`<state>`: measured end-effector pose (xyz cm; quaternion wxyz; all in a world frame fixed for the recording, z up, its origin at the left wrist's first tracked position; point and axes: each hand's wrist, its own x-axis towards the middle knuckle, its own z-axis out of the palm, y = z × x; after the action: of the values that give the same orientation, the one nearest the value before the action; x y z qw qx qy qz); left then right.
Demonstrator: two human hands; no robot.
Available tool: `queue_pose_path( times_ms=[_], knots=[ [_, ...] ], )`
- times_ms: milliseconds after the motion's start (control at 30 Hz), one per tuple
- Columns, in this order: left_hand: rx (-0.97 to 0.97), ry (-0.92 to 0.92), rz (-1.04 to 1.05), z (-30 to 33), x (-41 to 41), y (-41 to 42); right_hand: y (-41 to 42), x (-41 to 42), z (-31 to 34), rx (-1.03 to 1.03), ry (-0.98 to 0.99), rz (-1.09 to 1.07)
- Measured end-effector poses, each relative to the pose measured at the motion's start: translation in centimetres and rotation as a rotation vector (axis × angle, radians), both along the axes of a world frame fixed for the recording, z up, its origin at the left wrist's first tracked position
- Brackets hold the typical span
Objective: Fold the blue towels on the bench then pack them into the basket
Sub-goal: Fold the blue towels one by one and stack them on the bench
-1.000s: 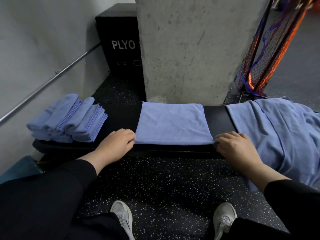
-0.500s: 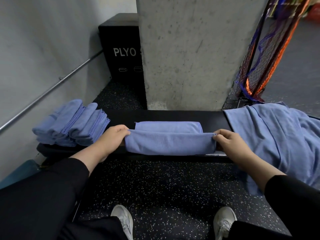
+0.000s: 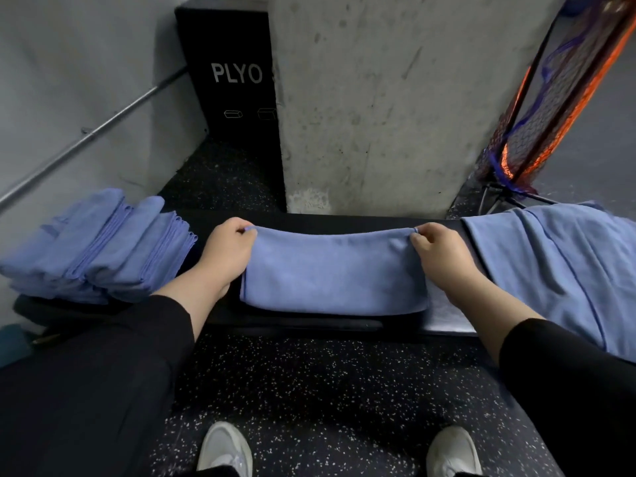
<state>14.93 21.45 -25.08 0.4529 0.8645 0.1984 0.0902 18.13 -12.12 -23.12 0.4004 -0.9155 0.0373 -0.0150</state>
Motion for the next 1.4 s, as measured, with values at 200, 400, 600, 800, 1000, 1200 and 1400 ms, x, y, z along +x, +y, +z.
queue_pose_path(
  times_ms=[200,400,600,800,1000,1200,1400],
  knots=[
    [0.494,0.097,-0.128,-1.4,1.5,-1.1,1.0,1.7,-2.3,-0.397,0.062,-0.079],
    [0.716,-0.031,-0.532,-2.9,0.3,-3.6,5.9,-0.9,-2.0,-0.379,-0.285,0.176],
    [0.781,0.188,-0.683,-4.4,-1.7,-3.2,7.6,-3.6,-6.2,-0.621,0.064,0.387],
    [0.757,0.239,-0.688,-4.3,-2.3,-1.7,6.6,-3.0,-6.1,-0.685,0.026,0.444],
    [0.692,0.206,-0.631,-3.6,-3.5,0.3,5.4,-1.3,-5.6,-0.649,-0.022,0.486],
    [0.730,0.145,-0.607,-3.2,-5.5,0.8,9.3,-3.5,-3.4,-0.639,-0.138,0.431],
    [0.644,0.025,-0.557,-2.3,-6.3,1.9,14.4,-10.4,-4.2,-0.572,0.025,0.420]
  ],
)
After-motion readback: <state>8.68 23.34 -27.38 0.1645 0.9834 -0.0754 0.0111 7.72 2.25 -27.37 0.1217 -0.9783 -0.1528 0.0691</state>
